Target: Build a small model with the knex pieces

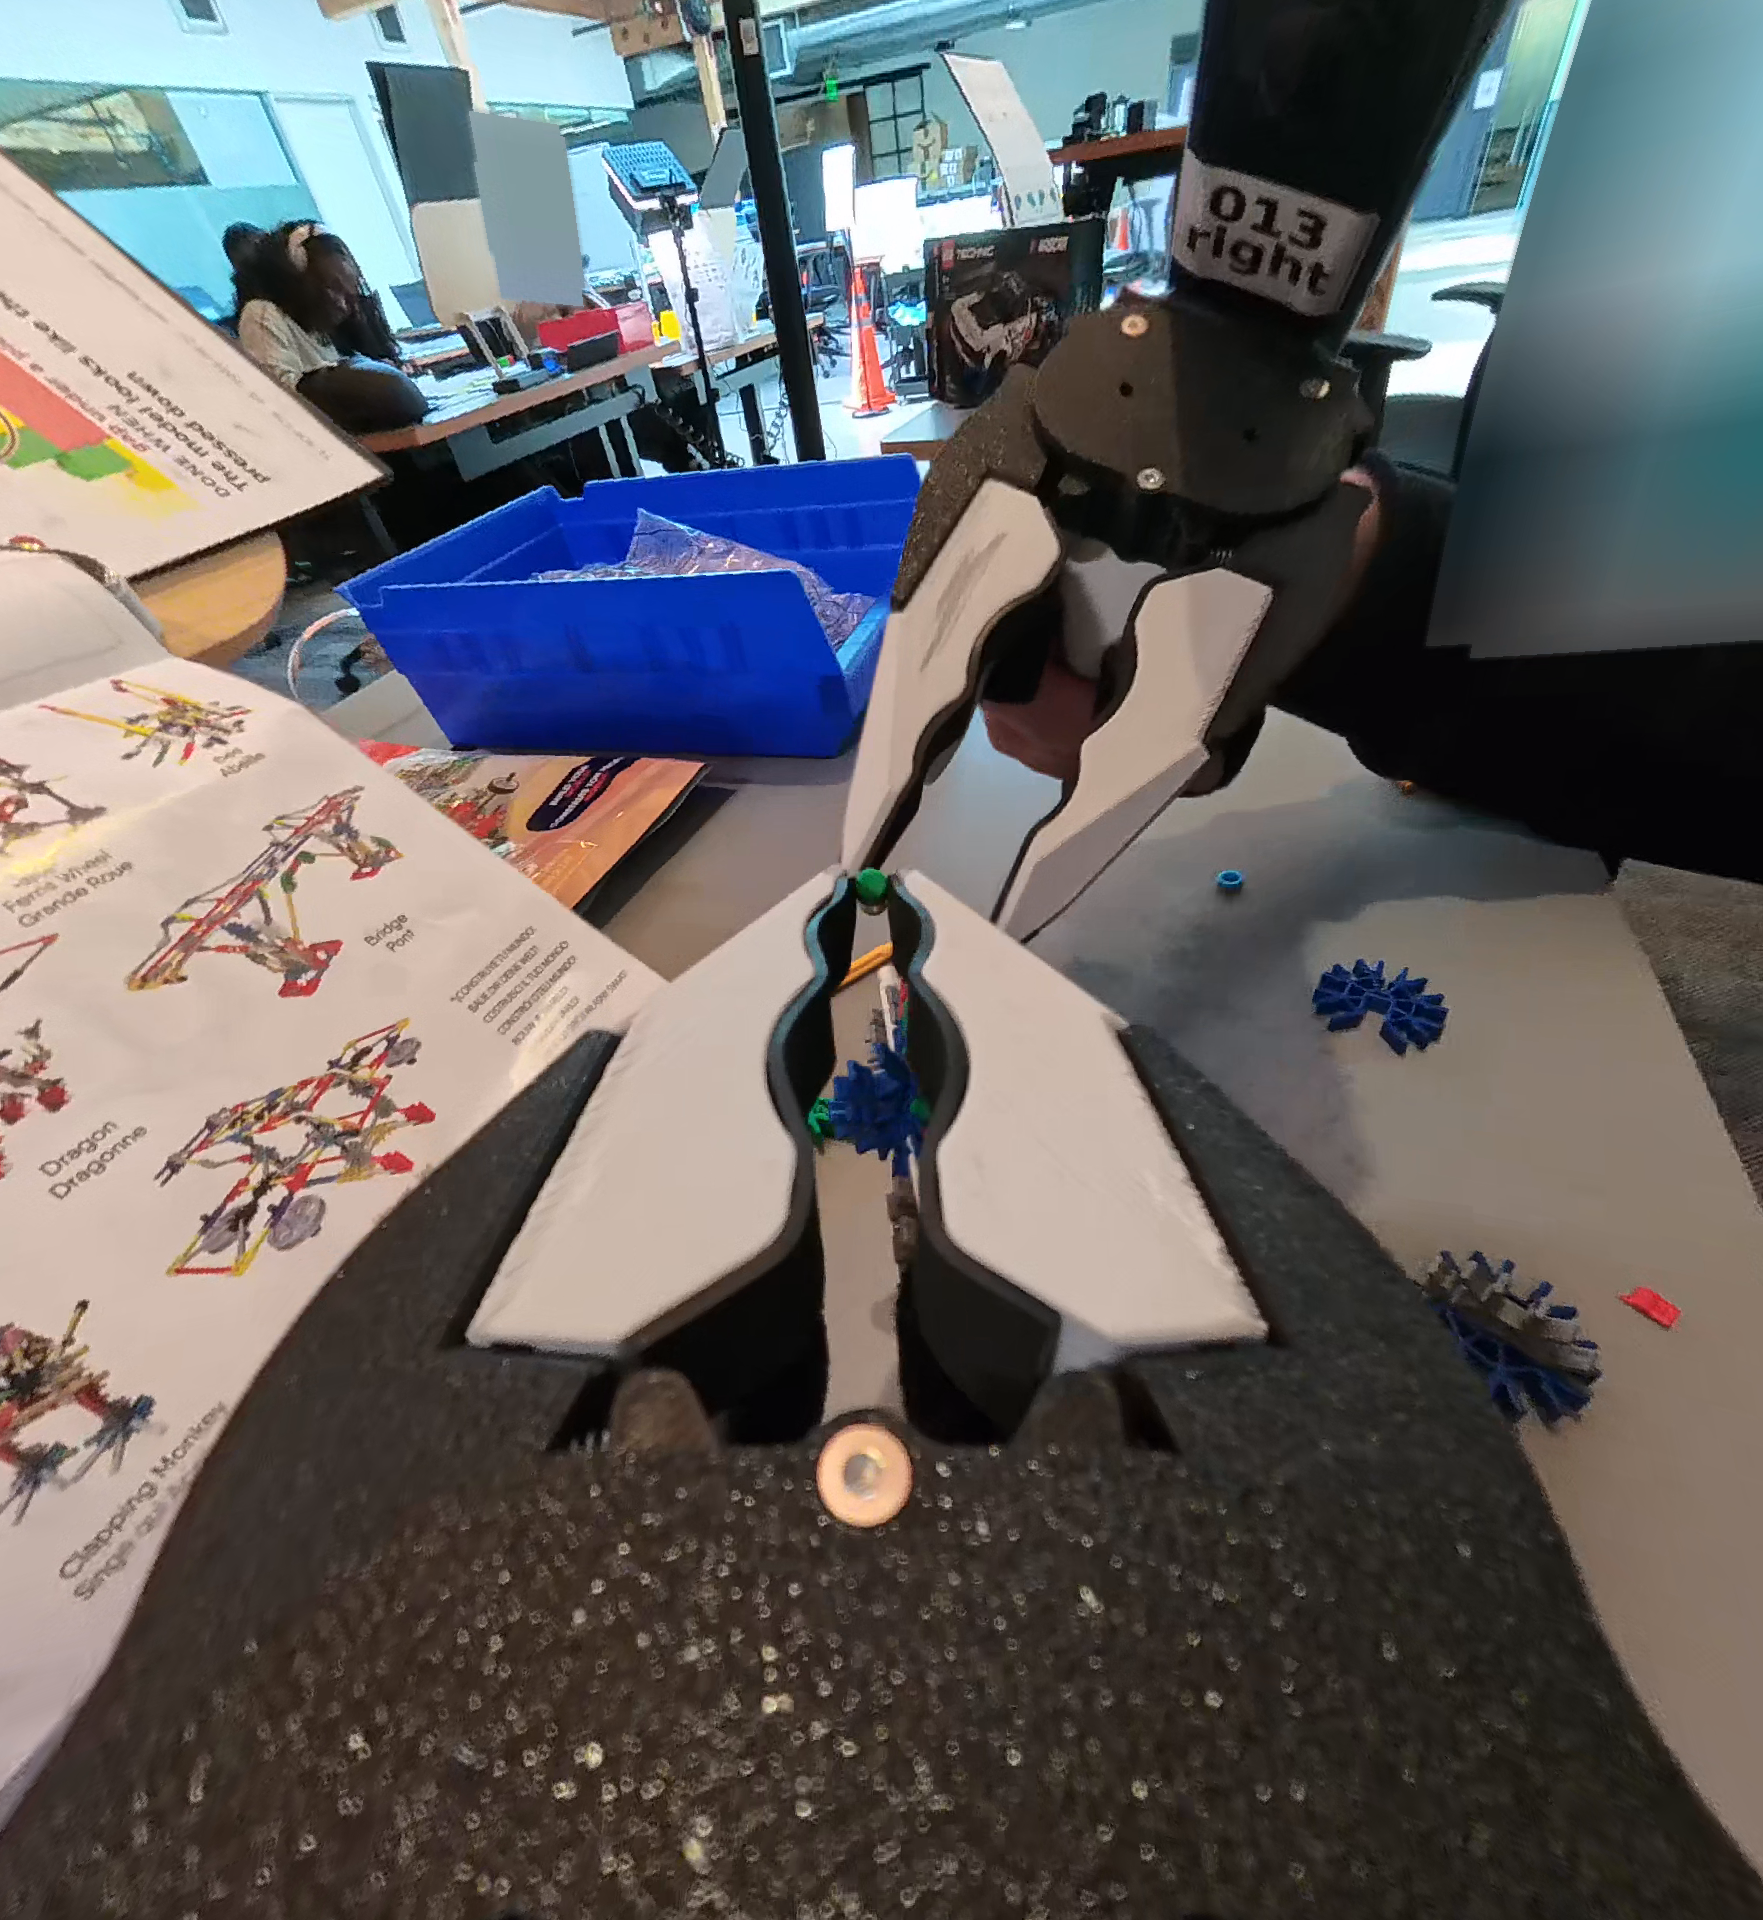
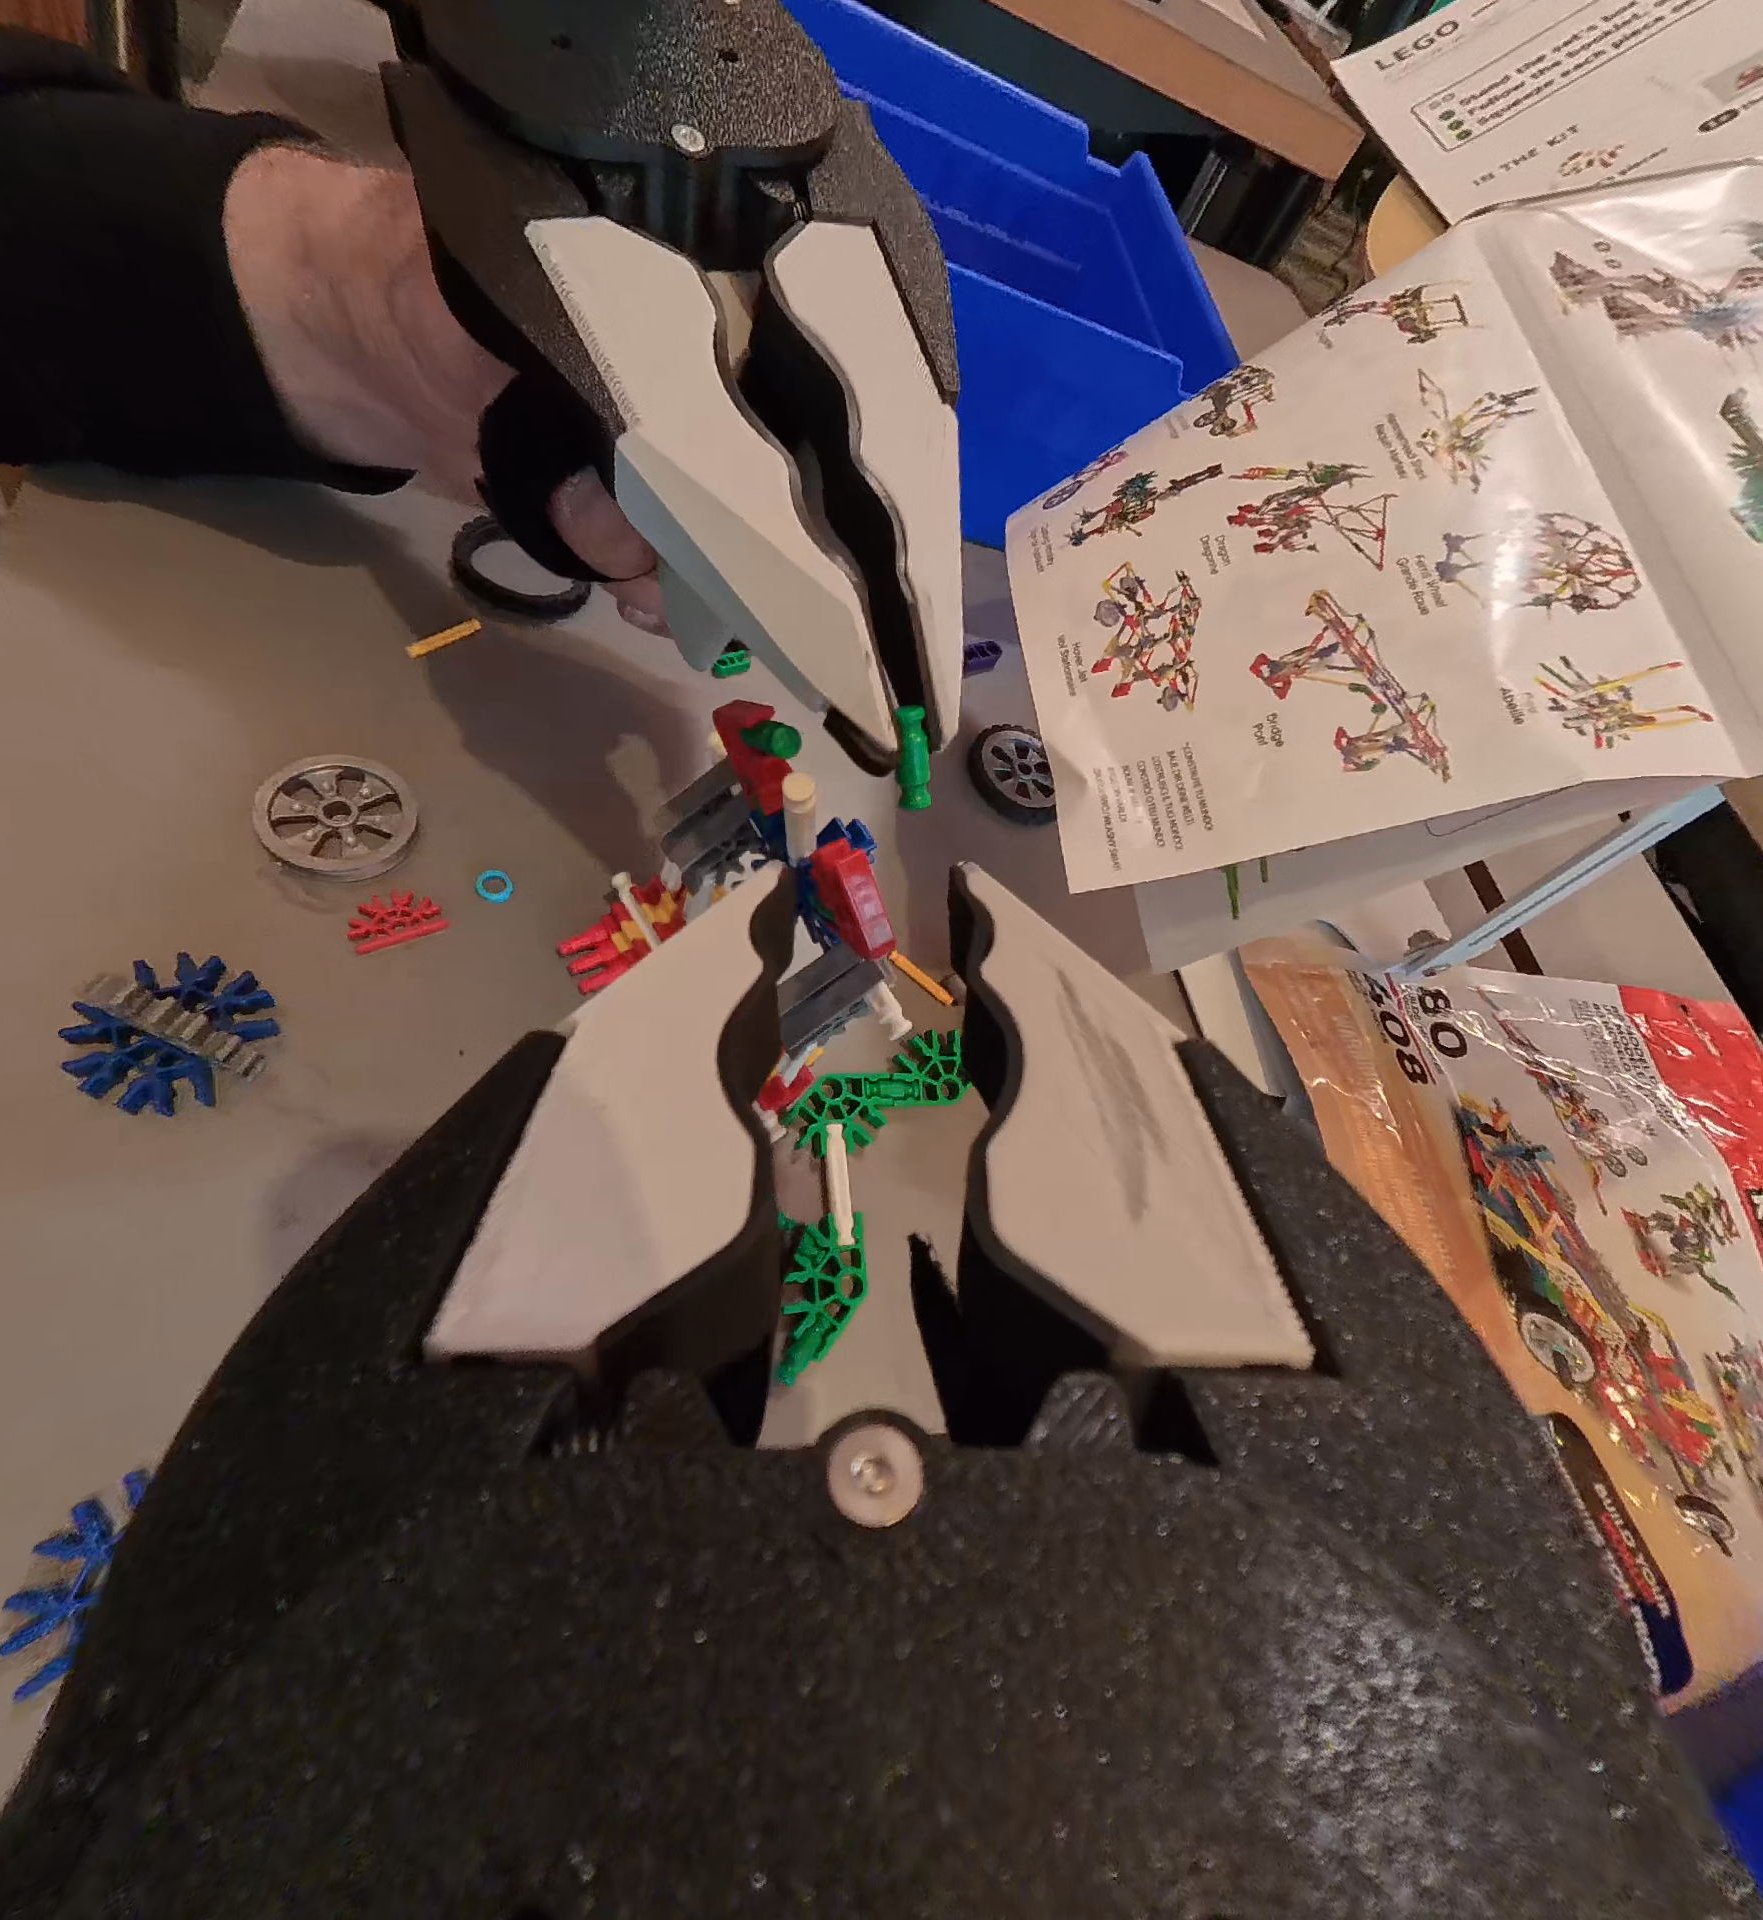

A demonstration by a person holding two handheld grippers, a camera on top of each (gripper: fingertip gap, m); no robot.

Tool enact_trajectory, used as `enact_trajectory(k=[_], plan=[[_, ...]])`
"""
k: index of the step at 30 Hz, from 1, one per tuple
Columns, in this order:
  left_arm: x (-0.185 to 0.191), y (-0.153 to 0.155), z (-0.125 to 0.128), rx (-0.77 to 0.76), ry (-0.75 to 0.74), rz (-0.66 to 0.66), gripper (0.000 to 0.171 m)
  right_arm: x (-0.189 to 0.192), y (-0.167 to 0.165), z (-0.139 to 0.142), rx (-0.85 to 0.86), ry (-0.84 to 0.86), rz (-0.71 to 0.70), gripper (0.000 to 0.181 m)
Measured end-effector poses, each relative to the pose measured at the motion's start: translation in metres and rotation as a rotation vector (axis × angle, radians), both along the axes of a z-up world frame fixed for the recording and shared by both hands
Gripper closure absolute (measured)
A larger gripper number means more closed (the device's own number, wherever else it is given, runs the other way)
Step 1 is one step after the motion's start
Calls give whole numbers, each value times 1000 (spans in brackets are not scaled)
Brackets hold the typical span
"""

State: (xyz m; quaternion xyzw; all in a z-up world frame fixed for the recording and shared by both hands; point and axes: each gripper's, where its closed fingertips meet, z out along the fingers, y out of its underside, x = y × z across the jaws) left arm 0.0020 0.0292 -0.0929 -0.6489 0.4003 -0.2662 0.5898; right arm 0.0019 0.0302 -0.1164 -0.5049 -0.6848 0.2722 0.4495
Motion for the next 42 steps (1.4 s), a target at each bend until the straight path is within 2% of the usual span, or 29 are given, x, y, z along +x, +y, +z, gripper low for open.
enact_trajectory(k=[5, 17, 21, 24, 29, 42], plan=[[2, 3, -10, -36, 18, -1, 167, -4, -1, -7, -26, 2, 16, 156], [2, -1, -5, -70, -8, -53, 167, -6, 4, -8, -62, 37, 0, 165], [5, -3, 4, -34, 38, -19, 167, -8, 2, -8, -70, 39, 5, 165], [8, -2, -5, -20, 147, 25, 167, -9, 1, -8, -72, 42, 6, 165], [3, 6, -8, 9, 242, 153, 167, -9, 1, -8, -81, 45, 8, 165], [2, -1, -15, -64, 243, 141, 167, -12, -2, -8, -92, 56, 18, 166]])
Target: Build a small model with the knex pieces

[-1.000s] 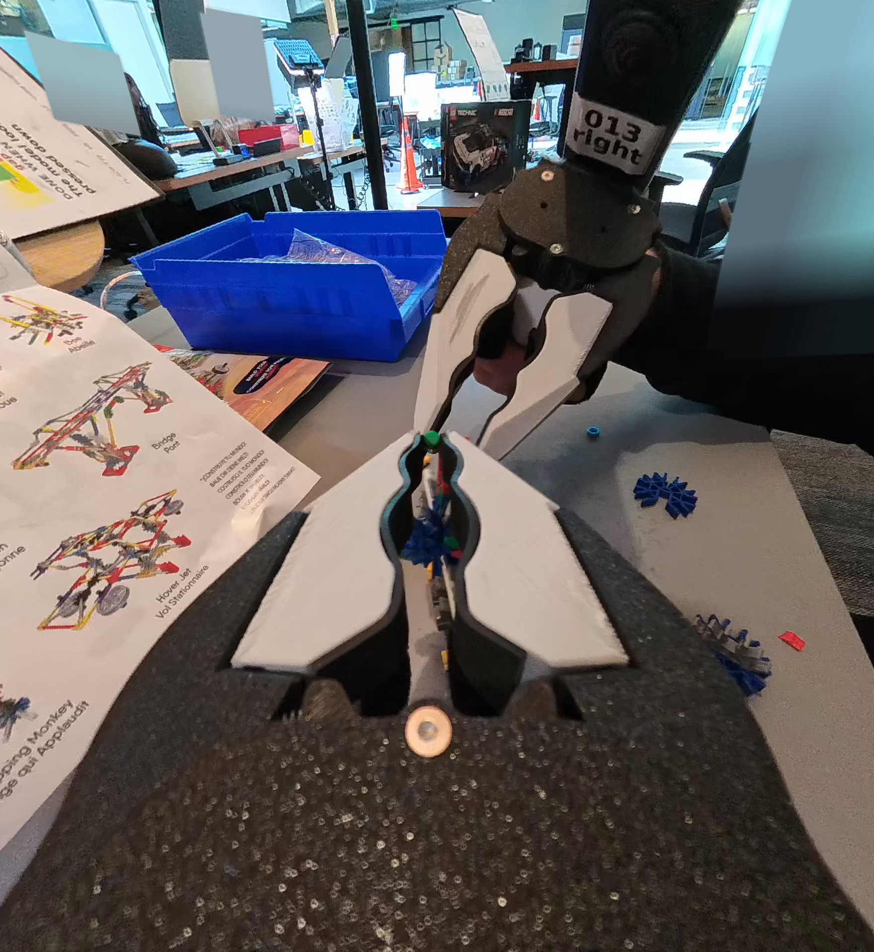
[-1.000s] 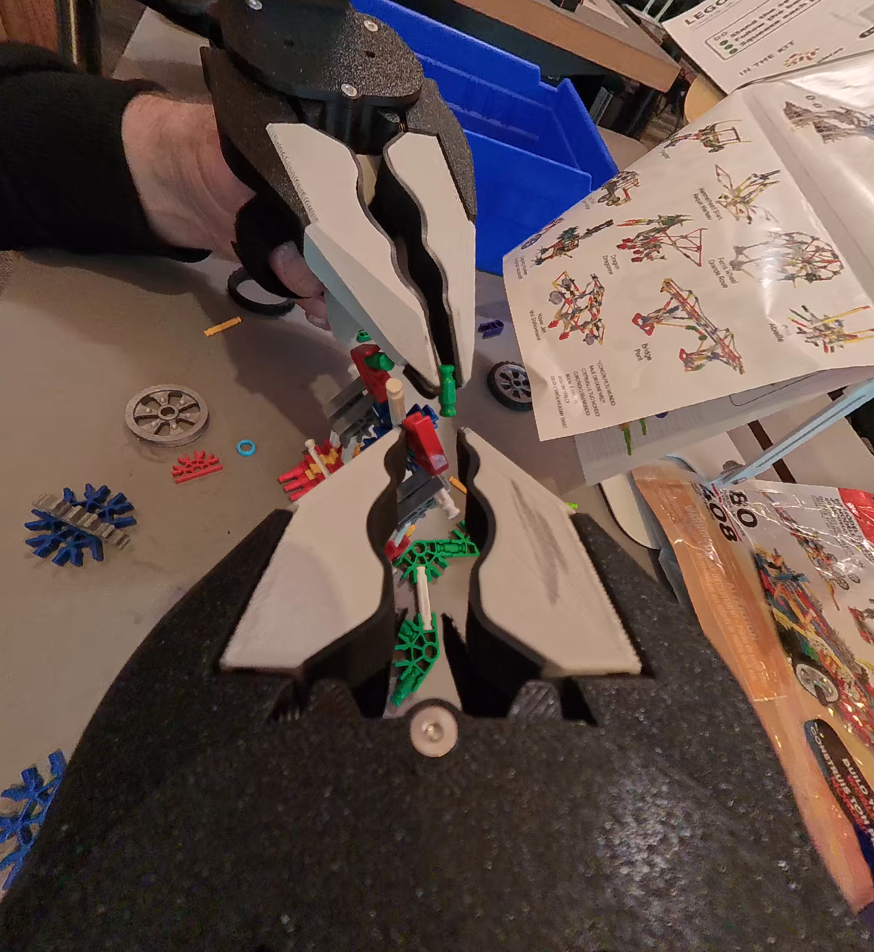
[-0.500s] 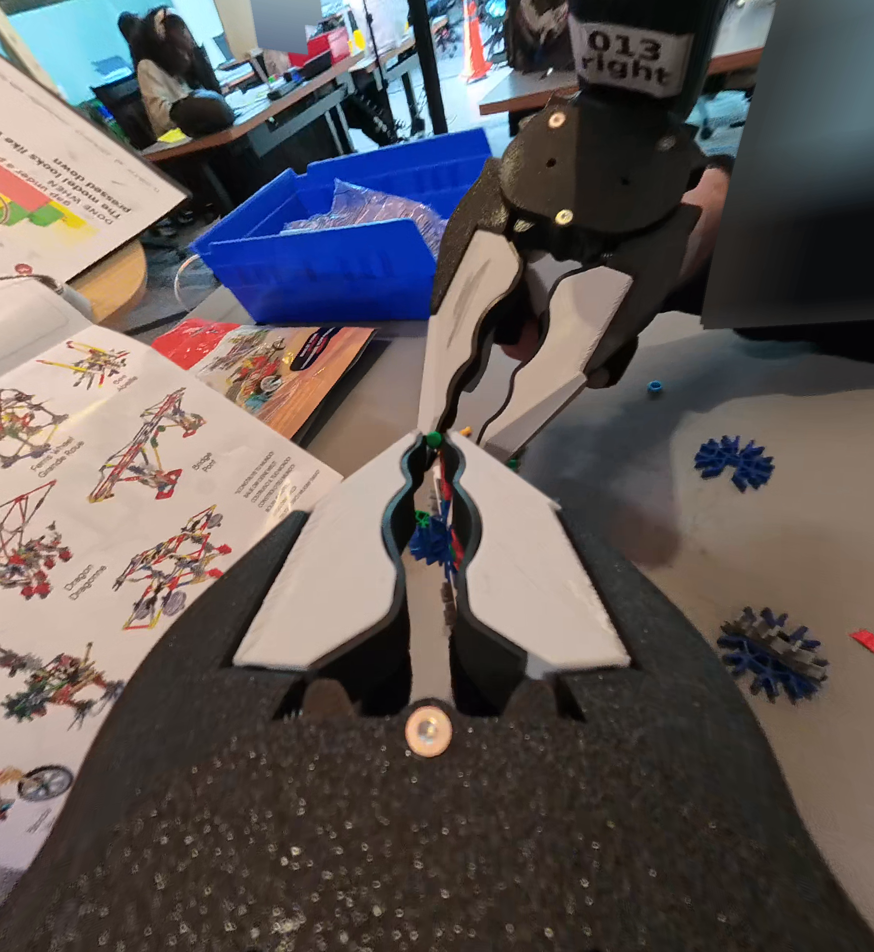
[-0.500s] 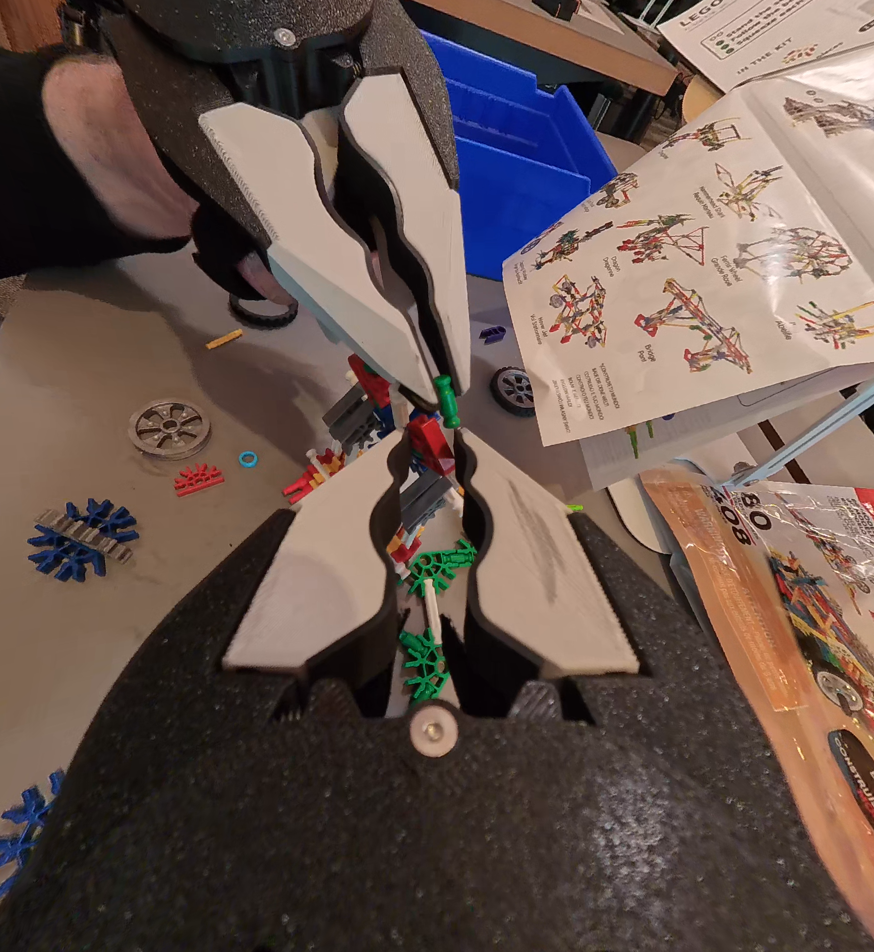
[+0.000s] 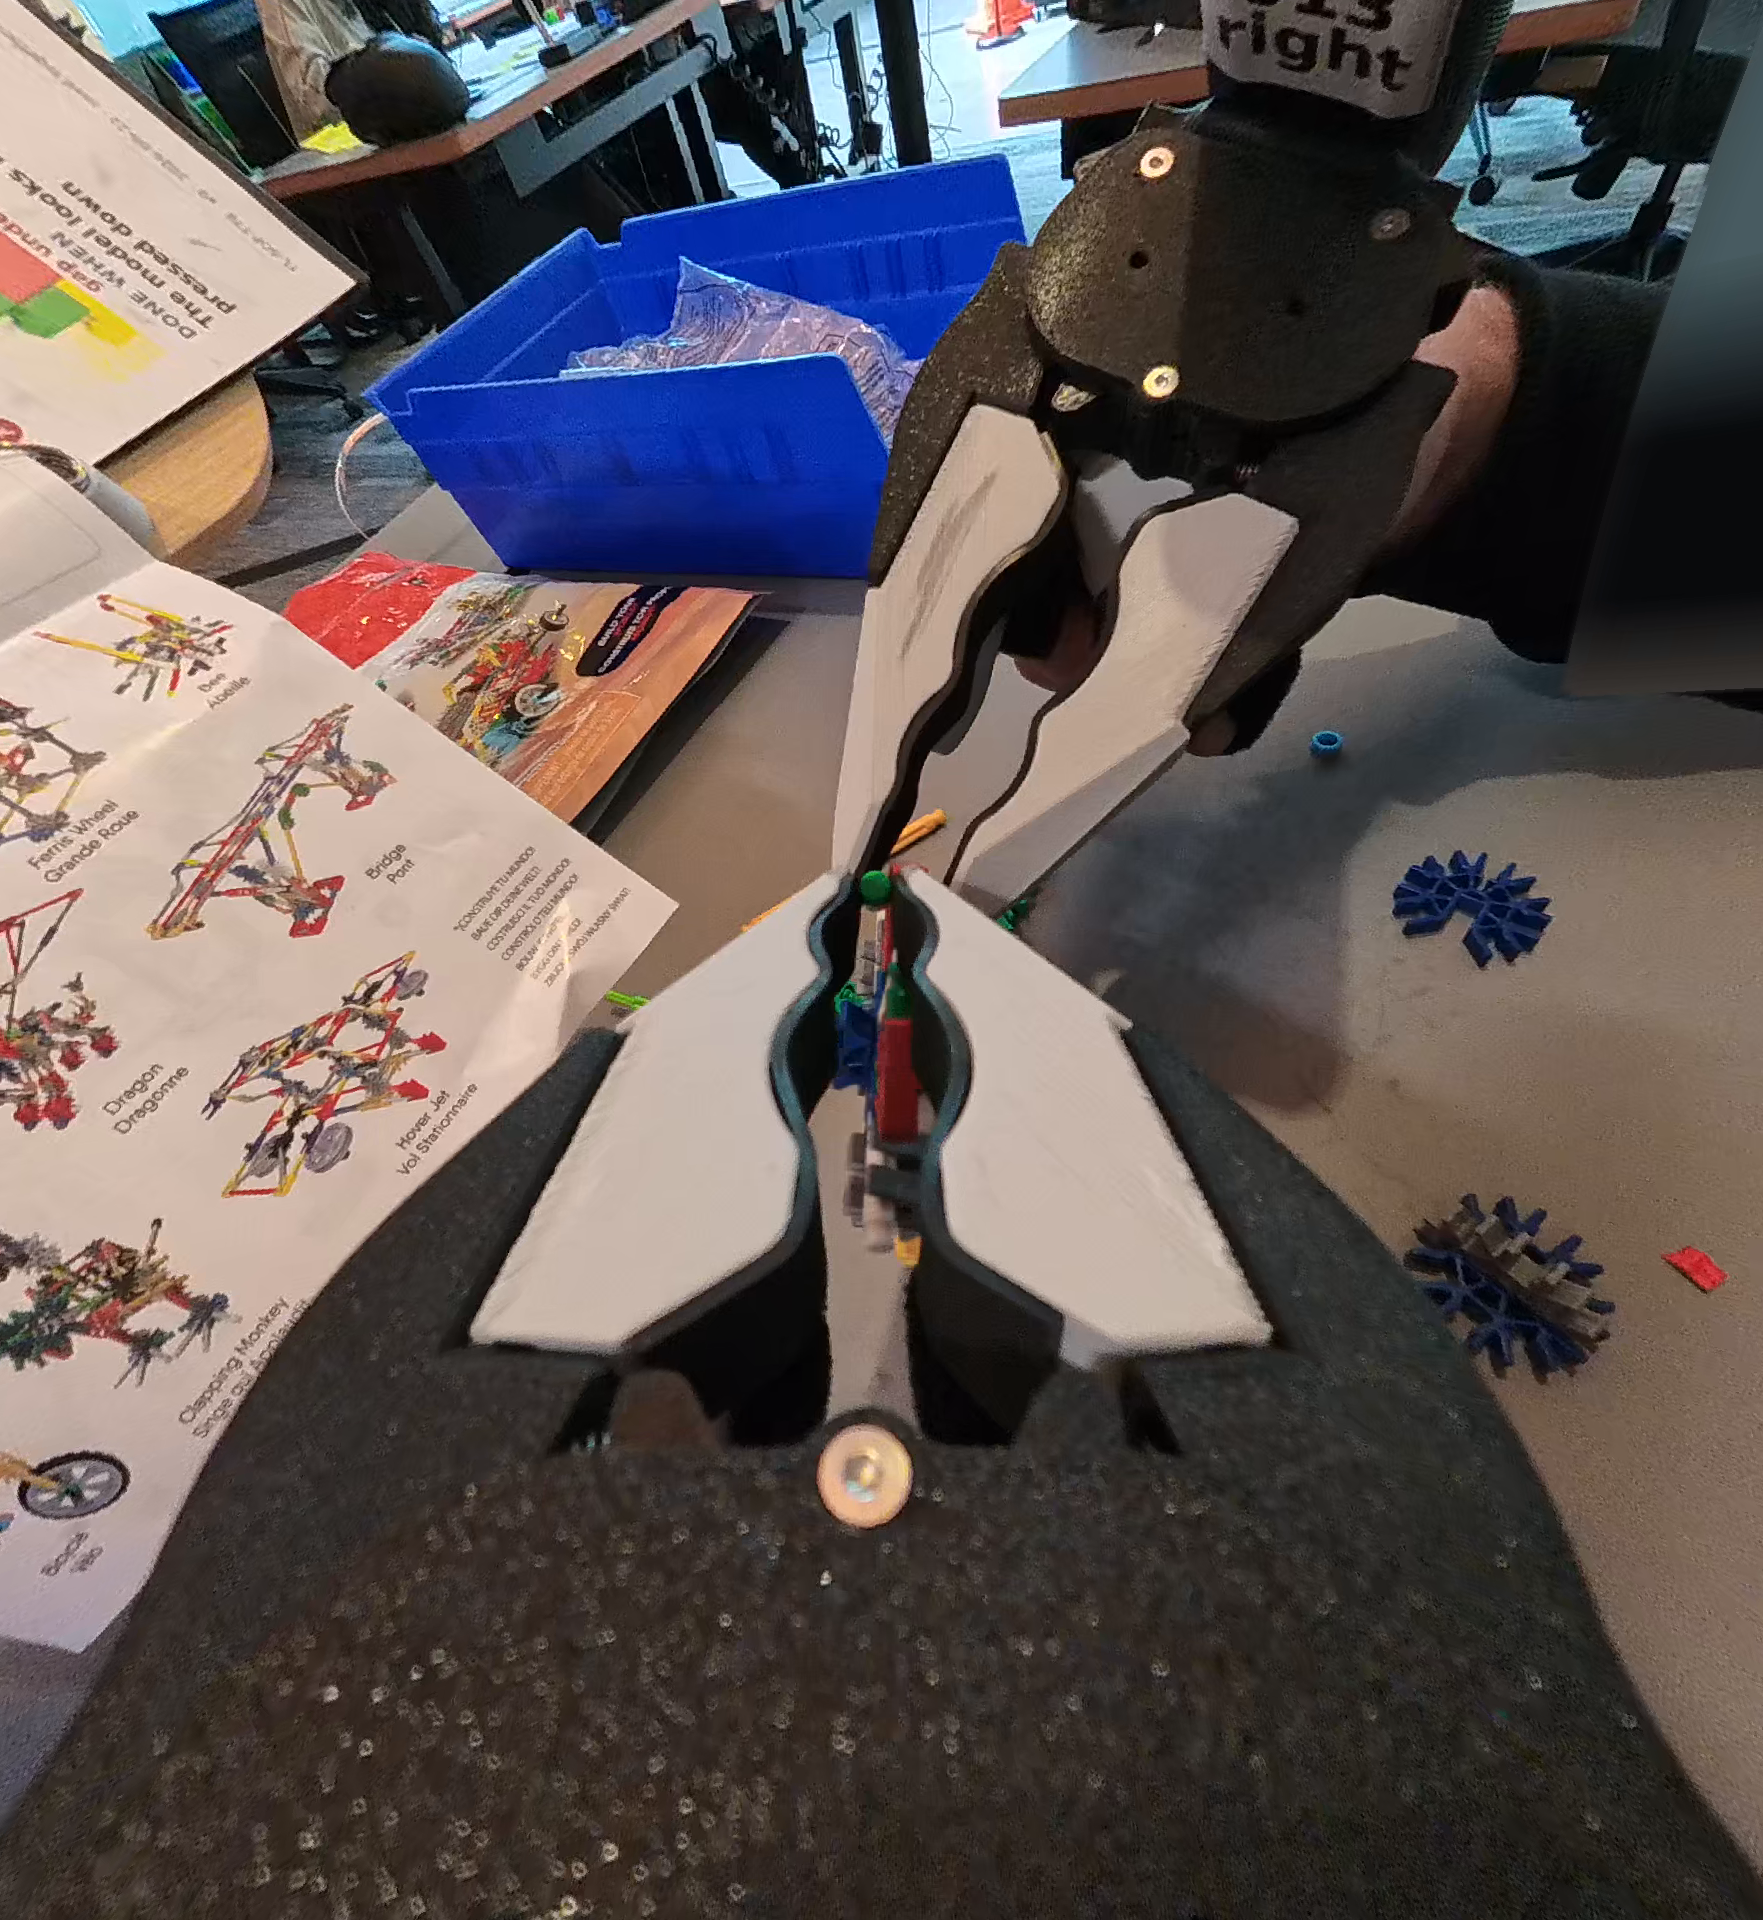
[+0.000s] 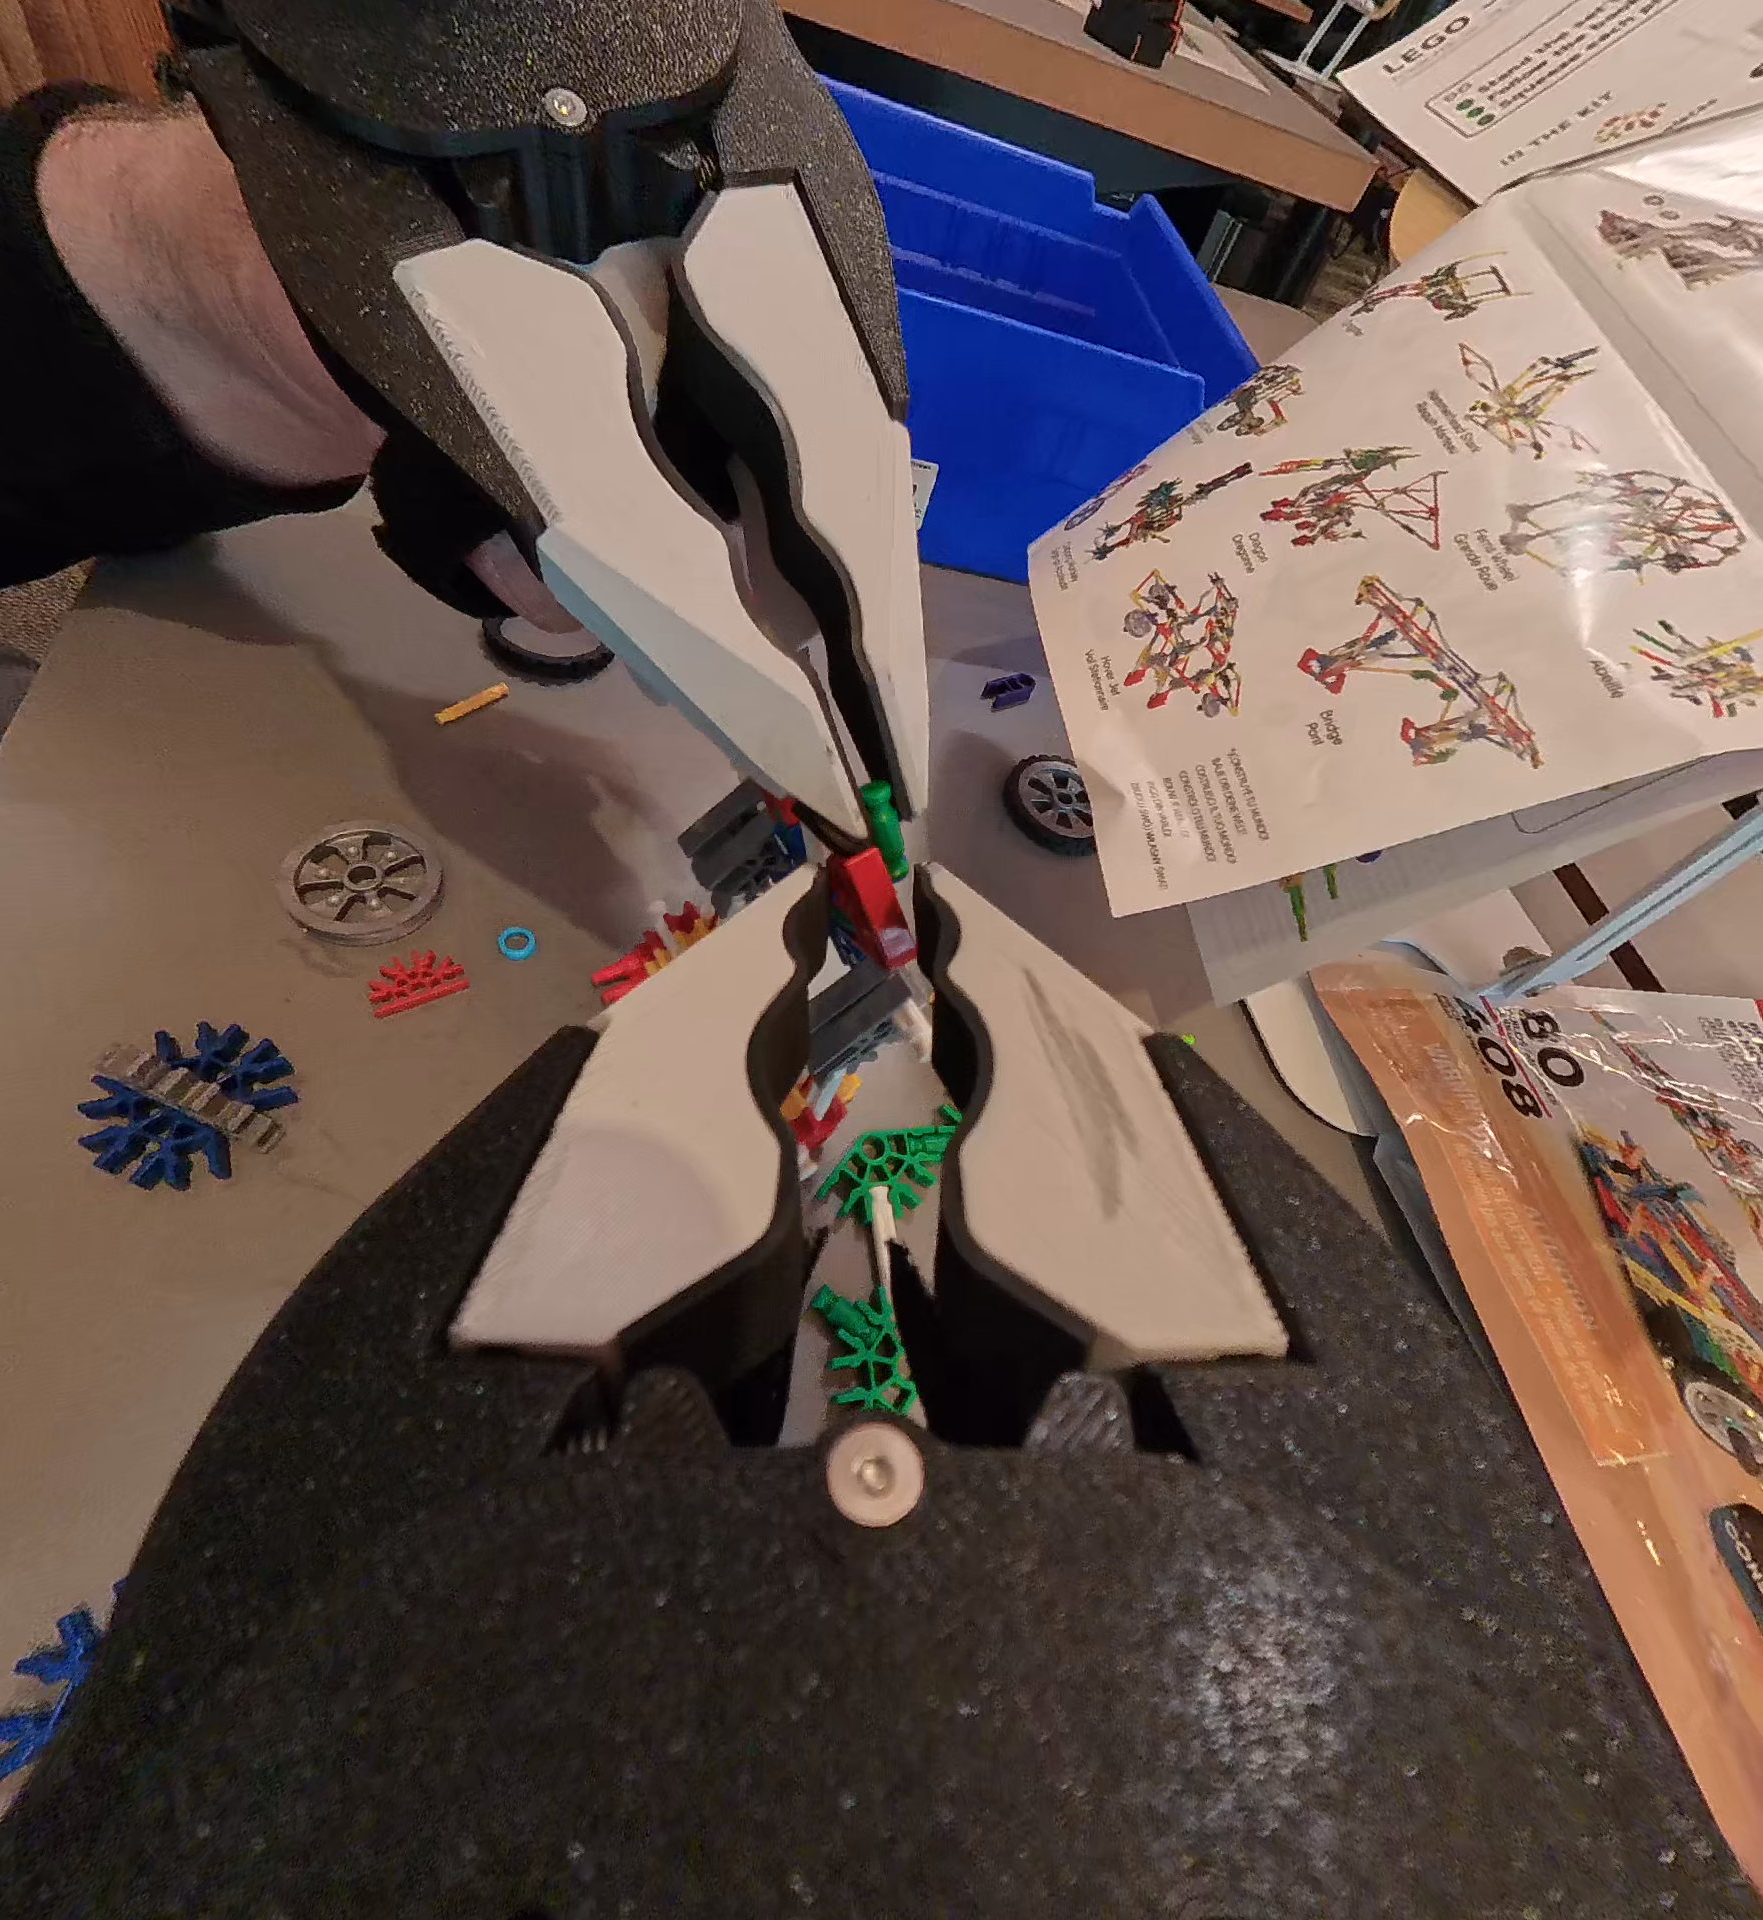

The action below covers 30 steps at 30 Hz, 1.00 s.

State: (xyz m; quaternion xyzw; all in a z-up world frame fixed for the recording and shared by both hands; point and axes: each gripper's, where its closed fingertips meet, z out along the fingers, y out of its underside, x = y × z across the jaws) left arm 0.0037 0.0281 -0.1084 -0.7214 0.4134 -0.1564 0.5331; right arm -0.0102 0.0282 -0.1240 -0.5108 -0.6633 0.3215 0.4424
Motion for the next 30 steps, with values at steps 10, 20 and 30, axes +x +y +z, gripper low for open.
enact_trajectory(k=[10, 20, 30], plan=[[1, -3, 2, -30, -87, -70, 167, -2, -1, 0, -14, 7, 10, 166], [2, -5, 1, -52, -107, -127, 167, -2, -4, -1, 24, 9, 29, 170], [2, -7, -1, -62, -103, -148, 167, -5, -5, 0, 103, 6, 20, 172]])
